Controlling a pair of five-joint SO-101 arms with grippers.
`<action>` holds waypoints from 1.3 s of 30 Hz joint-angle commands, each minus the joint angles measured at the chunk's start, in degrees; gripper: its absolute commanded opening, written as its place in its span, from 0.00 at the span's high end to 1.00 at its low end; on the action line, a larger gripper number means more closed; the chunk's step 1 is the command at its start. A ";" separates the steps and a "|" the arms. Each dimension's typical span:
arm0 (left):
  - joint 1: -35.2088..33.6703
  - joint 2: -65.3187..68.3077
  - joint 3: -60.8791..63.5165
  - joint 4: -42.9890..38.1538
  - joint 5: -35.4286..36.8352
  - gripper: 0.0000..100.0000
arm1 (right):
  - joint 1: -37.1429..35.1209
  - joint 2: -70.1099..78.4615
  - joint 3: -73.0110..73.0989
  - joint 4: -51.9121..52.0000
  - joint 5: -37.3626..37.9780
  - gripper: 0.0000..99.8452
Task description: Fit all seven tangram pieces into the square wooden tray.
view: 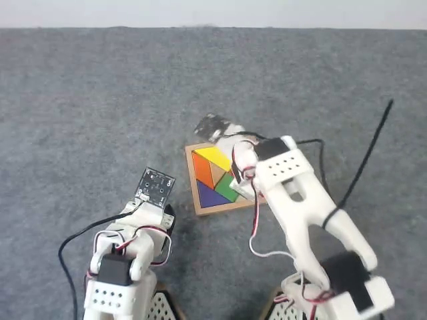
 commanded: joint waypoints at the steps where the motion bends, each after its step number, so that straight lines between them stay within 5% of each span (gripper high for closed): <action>1: 0.00 -0.09 -0.40 0.26 0.35 0.91 | -0.57 2.77 -6.33 1.27 15.12 0.91; 12: 0.00 -0.09 -0.40 0.26 0.35 0.91 | -0.57 13.41 -11.52 1.54 35.87 0.91; 18: 0.00 -0.09 -0.40 0.26 0.35 0.91 | -0.66 16.57 -11.52 1.63 40.18 0.91; 28: 0.00 -0.09 -0.40 0.26 0.35 0.91 | -3.82 17.01 -11.78 7.78 40.35 0.90; 32: 0.00 -0.09 -0.40 0.26 0.35 0.91 | -5.85 17.10 -12.04 7.25 33.14 0.81; 39: 0.00 -0.09 -0.40 0.26 0.35 0.91 | -5.67 17.10 -12.48 5.41 32.18 0.75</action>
